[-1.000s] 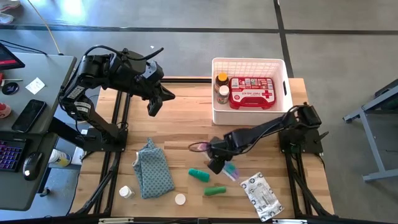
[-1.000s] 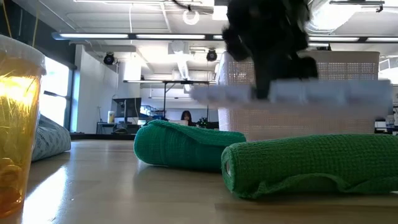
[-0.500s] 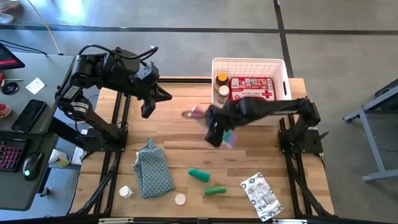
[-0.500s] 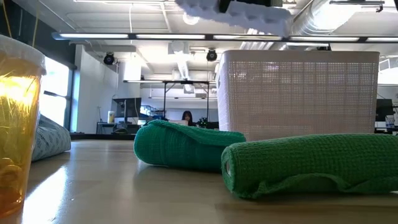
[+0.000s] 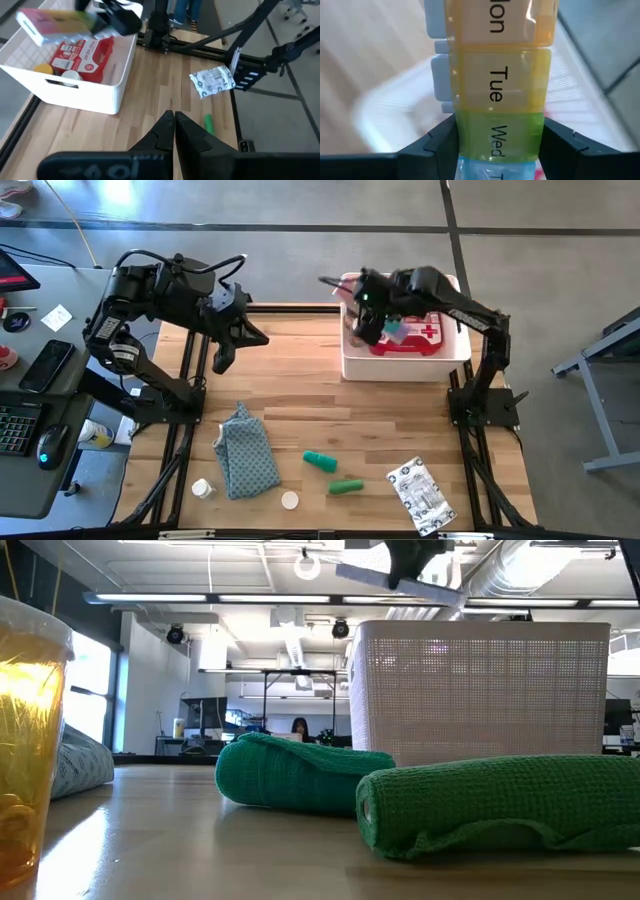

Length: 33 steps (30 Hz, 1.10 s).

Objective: Pick & place medical supplies in basket/bin
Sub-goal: Put the medicine organizer into the white bin

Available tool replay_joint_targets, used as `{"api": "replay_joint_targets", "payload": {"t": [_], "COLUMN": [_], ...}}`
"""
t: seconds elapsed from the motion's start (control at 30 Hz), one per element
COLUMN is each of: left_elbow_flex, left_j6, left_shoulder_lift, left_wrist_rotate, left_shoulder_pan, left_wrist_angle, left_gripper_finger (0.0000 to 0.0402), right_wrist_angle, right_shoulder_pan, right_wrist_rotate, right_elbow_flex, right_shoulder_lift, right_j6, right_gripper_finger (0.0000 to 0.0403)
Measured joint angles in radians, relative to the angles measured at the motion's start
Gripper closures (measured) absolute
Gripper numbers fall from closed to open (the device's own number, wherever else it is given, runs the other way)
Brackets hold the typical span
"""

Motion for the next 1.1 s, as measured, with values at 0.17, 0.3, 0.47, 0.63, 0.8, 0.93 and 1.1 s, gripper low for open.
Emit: {"api": "replay_joint_targets", "payload": {"t": [0.17, 0.3, 0.47, 0.63, 0.8, 0.93, 1.1], "left_elbow_flex": [0.000, 0.000, 0.000, 0.000, 0.000, 0.000, 0.000], "left_j6": [0.008, -0.023, -0.026, -0.026, -0.026, -0.028, -0.061], "left_shoulder_lift": [0.001, 0.001, 0.001, 0.001, 0.001, 0.001, 0.001], "left_wrist_rotate": [-0.055, -0.113, -0.161, -0.220, -0.248, -0.249, -0.249], "left_shoulder_pan": [0.000, 0.000, 0.000, 0.000, 0.000, 0.000, 0.000], "left_wrist_angle": [-0.004, -0.003, 0.000, 0.007, 0.007, 0.007, 0.007], "left_gripper_finger": [0.0350, 0.0350, 0.0350, 0.0350, 0.0350, 0.0350, 0.0350], "right_wrist_angle": [0.000, 0.000, 0.005, 0.000, 0.009, 0.072, 0.184], "right_shoulder_pan": [-0.139, -0.264, -0.413, -0.491, -0.498, -0.507, -0.524], "right_wrist_rotate": [0.029, 0.018, -0.098, -0.179, -0.144, -0.062, 0.019], "right_elbow_flex": [0.000, 0.000, -0.034, -0.168, -0.343, -0.482, -0.598], "right_shoulder_lift": [0.011, 0.022, 0.027, 0.028, 0.028, 0.028, 0.029], "right_j6": [-0.270, -0.383, -0.469, -0.605, -0.757, -0.854, -0.904], "right_gripper_finger": [0.0196, 0.0196, 0.0196, 0.0196, 0.0196, 0.0196, 0.0196]}}
